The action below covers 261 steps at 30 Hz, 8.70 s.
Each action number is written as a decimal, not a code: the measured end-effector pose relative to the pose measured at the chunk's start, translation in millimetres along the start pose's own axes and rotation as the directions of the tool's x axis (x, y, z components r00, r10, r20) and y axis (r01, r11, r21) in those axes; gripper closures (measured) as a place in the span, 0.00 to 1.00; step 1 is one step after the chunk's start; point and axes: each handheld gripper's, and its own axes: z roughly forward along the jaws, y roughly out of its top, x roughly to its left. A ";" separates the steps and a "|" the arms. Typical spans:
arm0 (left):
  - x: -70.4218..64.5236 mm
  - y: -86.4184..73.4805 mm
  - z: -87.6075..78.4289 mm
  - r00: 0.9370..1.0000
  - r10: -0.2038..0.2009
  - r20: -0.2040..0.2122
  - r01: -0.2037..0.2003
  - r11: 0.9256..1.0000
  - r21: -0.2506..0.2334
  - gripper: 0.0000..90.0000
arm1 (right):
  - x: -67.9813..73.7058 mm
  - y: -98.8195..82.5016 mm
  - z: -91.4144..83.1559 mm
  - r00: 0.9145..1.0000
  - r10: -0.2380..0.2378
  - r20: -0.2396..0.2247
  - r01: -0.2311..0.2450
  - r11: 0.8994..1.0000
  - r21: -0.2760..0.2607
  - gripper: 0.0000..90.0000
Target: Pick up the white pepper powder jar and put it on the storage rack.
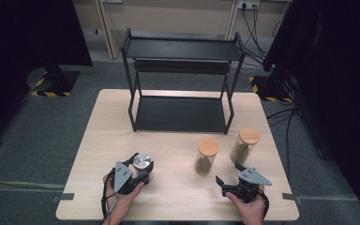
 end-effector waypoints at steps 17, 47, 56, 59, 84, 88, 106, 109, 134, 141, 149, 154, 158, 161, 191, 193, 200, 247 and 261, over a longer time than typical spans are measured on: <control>13.0 16.7 18.7 0.999 0.001 -0.041 -0.001 1.000 0.002 0.39 | 0.3 0.0 0.1 1.000 -0.003 -0.002 0.003 1.000 0.001 0.05; 25.8 38.2 47.1 0.996 0.000 -0.091 -0.002 1.000 -0.021 0.39 | 1.2 0.0 0.1 1.000 -0.010 -0.007 0.010 1.000 0.003 0.05; 26.7 42.7 56.5 0.995 -0.008 -0.100 0.005 1.000 -0.030 0.39 | 1.4 0.0 0.0 1.000 -0.010 -0.008 0.010 1.000 0.003 0.05; 27.0 46.1 59.5 0.995 -0.003 -0.102 0.000 0.999 -0.033 0.39 | 1.3 0.0 0.1 1.000 -0.011 -0.010 0.011 1.000 0.004 0.05; 33.6 66.3 82.9 0.992 -0.008 -0.126 0.002 0.999 -0.048 0.39 | 1.6 -0.1 -0.2 1.000 -0.011 -0.011 0.011 1.000 0.003 0.05; 35.2 70.1 89.1 0.991 -0.014 -0.135 0.007 0.998 -0.055 0.39 | 1.7 -0.2 -0.3 1.000 -0.012 -0.010 0.012 1.000 0.003 0.05; 39.9 79.9 105.9 0.989 -0.005 -0.148 -0.003 0.999 -0.052 0.39 | 1.7 -0.1 -0.2 1.000 -0.011 -0.013 0.011 1.000 0.005 0.05; 40.8 81.7 109.9 0.989 -0.004 -0.149 -0.004 0.999 -0.051 0.39 | 1.6 -0.1 -0.2 1.000 -0.010 -0.013 0.010 1.000 0.004 0.05; 54.9 95.0 131.3 0.982 -0.007 -0.189 -0.004 0.998 -0.057 0.39 | 1.6 -0.1 -0.2 1.000 -0.011 -0.016 0.012 1.000 0.005 0.05; 56.7 98.0 137.4 0.981 -0.004 -0.194 -0.007 0.998 -0.056 0.39 | 1.5 -0.1 -0.3 1.000 -0.012 -0.017 0.012 1.000 0.004 0.05; 59.7 99.2 145.5 0.979 -0.010 -0.204 -0.001 0.999 -0.053 0.39 | 1.4 -0.2 -0.3 1.000 -0.011 -0.018 0.011 1.000 0.003 0.05; 62.1 99.5 150.6 0.977 -0.014 -0.213 0.003 0.999 -0.051 0.39 | 1.4 -0.2 -0.4 1.000 -0.011 -0.019 0.011 1.000 0.003 0.05; 63.2 98.9 156.7 0.976 -0.004 -0.217 -0.006 0.999 -0.047 0.39 | 1.4 -0.2 -0.4 1.000 -0.011 -0.021 0.011 1.000 0.003 0.05; 64.3 97.8 160.6 0.973 0.008 -0.229 -0.018 0.999 -0.040 0.39 | 1.3 -0.2 -0.5 1.000 -0.011 -0.022 0.011 1.000 0.002 0.05; 71.5 95.8 194.9 0.970 -0.022 -0.241 0.015 0.999 -0.032 0.39 | 1.6 -0.1 -0.3 1.000 -0.014 -0.026 0.014 1.000 0.004 0.05; 71.3 97.1 197.4 0.971 -0.022 -0.240 0.015 0.999 -0.033 0.39 | 1.7 -0.1 -0.3 1.000 -0.016 -0.026 0.017 1.000 0.003 0.05; 71.5 100.4 205.7 0.972 -0.023 -0.233 0.016 0.999 -0.030 0.39 | 1.8 -0.1 -0.2 0.999 -0.017 -0.028 0.017 1.000 0.005 0.05; 78.7 67.3 247.7 0.976 0.016 -0.217 -0.003 0.998 0.056 0.39 | 2.7 0.0 0.0 0.999 -0.027 -0.037 0.027 1.000 0.009 0.05; 80.3 56.1 251.7 0.975 0.006 -0.222 0.012 0.997 0.080 0.39 | 2.9 0.1 0.1 0.999 -0.029 -0.038 0.029 1.000 0.010 0.05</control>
